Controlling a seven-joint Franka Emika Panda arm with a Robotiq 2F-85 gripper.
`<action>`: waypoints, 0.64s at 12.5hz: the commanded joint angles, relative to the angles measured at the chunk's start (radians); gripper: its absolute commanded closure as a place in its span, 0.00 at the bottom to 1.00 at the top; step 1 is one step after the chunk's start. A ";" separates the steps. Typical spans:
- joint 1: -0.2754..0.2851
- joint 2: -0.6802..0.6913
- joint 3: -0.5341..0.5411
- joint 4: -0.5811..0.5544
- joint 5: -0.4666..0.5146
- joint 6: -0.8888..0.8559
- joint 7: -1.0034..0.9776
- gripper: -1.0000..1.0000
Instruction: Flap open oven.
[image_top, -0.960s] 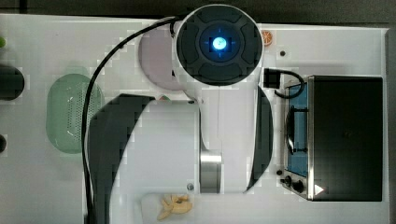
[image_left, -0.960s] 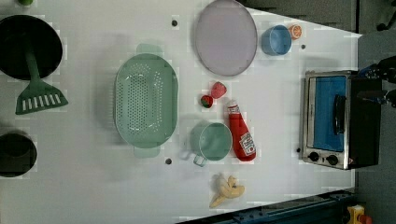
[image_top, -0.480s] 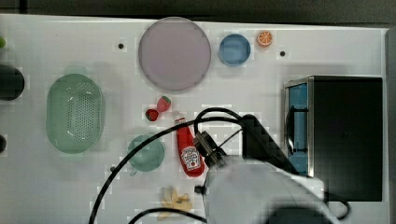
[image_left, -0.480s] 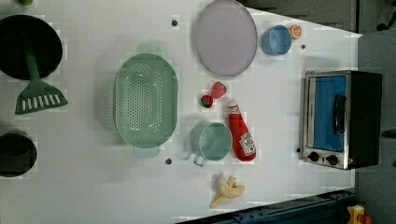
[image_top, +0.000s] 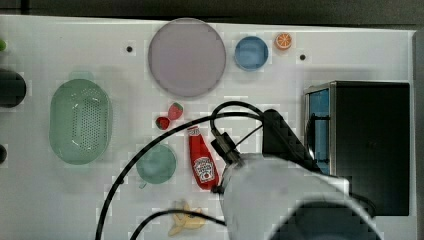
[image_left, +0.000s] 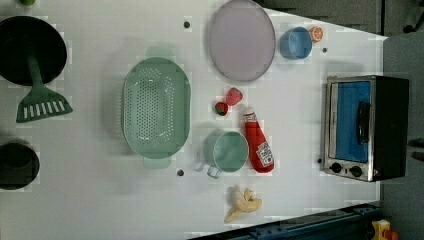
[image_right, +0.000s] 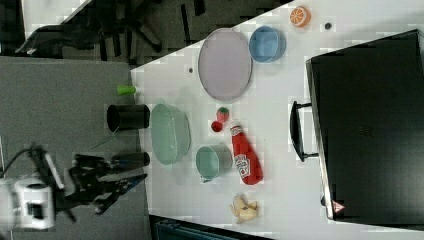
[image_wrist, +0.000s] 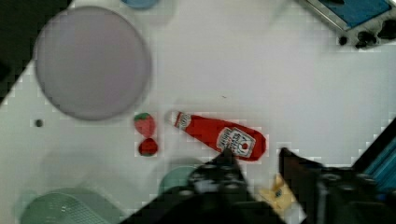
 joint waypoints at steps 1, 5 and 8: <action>-0.021 0.017 -0.005 -0.029 -0.001 -0.014 0.042 0.82; -0.031 0.053 -0.043 -0.057 -0.012 0.030 -0.017 0.83; -0.042 0.098 -0.088 -0.083 -0.067 0.102 -0.251 0.83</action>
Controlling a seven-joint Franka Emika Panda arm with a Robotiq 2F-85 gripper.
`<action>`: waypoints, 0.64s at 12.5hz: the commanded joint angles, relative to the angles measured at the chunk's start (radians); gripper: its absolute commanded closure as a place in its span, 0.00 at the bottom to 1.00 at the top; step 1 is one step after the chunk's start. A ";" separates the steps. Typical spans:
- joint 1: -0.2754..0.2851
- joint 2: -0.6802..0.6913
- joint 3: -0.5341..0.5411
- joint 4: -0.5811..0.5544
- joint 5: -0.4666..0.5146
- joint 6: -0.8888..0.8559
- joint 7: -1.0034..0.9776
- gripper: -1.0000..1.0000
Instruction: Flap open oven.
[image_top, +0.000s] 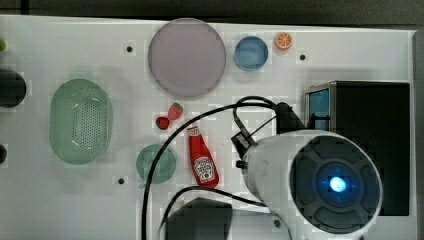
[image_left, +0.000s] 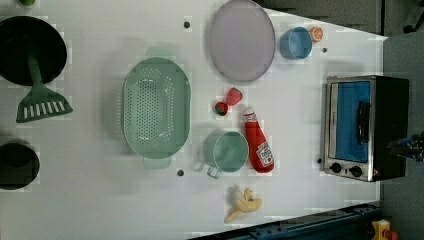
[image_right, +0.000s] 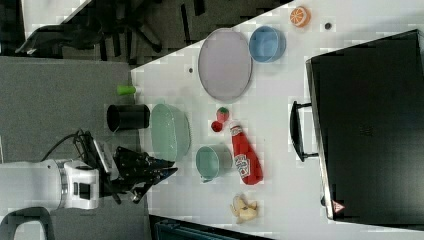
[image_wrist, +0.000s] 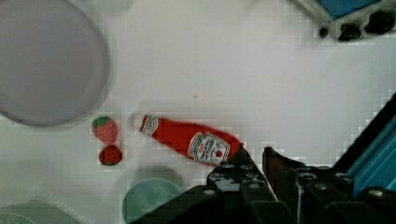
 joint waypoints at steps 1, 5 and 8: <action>-0.036 0.047 -0.049 -0.024 -0.055 0.071 -0.266 0.83; -0.061 0.105 -0.133 -0.079 -0.070 0.228 -0.613 0.83; -0.068 0.164 -0.203 -0.102 -0.070 0.348 -0.943 0.83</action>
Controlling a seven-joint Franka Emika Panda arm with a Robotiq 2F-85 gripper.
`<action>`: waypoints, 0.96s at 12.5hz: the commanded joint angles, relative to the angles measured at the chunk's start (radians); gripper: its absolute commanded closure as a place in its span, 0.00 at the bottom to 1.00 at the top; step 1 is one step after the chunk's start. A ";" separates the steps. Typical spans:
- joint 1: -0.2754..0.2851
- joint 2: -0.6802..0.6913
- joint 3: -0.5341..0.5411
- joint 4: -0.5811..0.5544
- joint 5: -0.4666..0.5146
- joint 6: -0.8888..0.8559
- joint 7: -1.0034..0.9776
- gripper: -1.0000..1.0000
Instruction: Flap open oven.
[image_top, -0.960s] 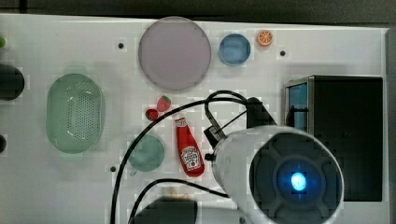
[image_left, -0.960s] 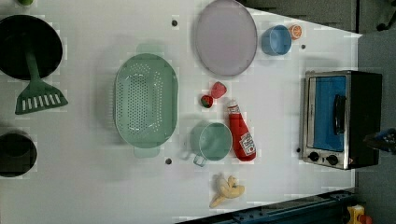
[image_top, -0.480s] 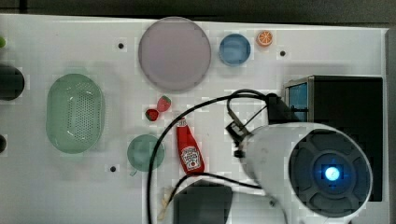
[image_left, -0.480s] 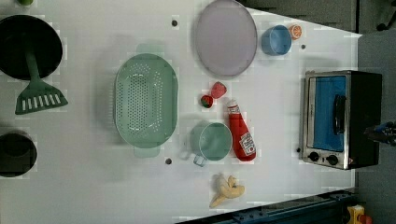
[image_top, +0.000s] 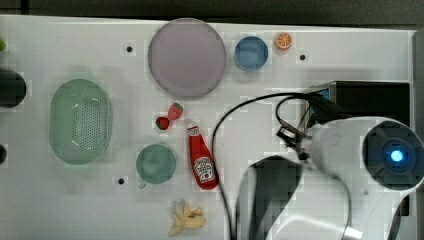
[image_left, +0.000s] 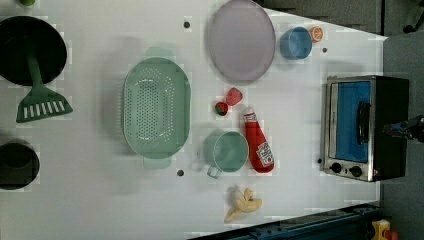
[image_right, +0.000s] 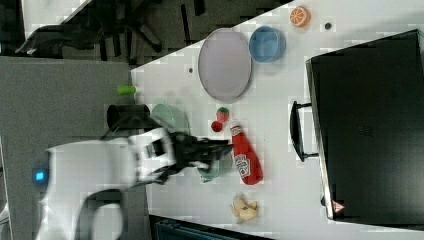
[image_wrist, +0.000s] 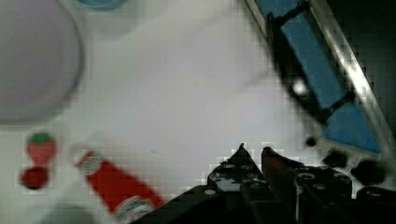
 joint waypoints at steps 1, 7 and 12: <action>-0.023 0.021 -0.063 -0.038 -0.010 0.106 -0.439 0.83; -0.026 0.152 -0.144 -0.045 -0.010 0.244 -0.525 0.83; -0.026 0.226 -0.151 -0.055 -0.006 0.331 -0.525 0.83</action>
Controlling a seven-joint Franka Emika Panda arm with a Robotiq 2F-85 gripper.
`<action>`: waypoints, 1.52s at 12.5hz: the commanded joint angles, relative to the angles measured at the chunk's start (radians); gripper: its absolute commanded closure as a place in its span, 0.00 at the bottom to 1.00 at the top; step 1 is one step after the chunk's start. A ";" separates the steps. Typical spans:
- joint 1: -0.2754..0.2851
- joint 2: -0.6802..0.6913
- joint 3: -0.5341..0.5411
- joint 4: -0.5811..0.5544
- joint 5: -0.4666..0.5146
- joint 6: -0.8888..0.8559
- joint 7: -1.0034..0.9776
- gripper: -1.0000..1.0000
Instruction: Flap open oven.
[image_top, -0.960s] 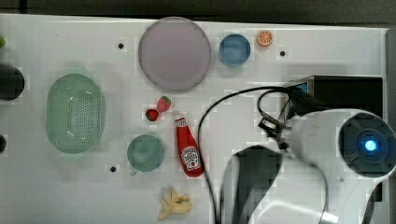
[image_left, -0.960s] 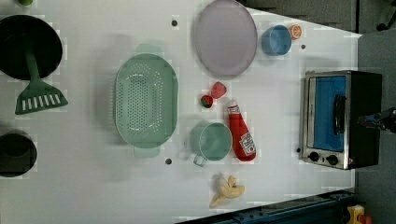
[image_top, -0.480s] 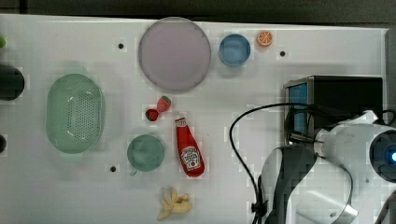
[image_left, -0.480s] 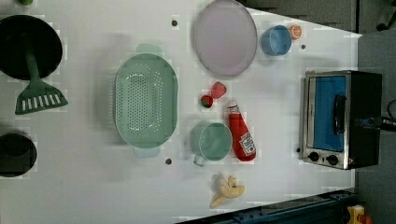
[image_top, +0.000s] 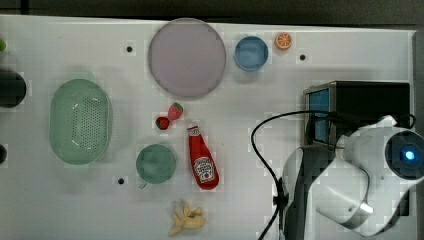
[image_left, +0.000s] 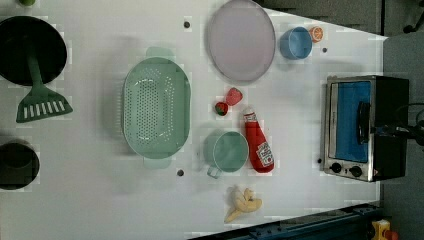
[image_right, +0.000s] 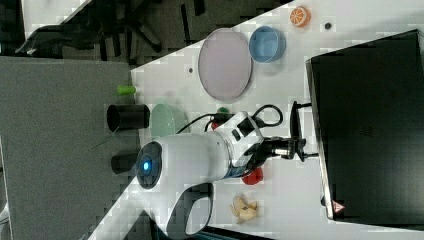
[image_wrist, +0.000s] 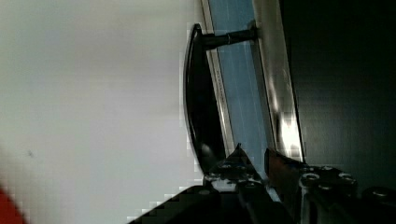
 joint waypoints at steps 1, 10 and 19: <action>0.009 0.010 0.003 0.000 -0.002 0.047 -0.056 0.83; 0.029 0.062 0.045 -0.050 -0.006 0.120 -0.042 0.83; 0.111 0.099 0.177 -0.117 -0.438 0.131 0.412 0.83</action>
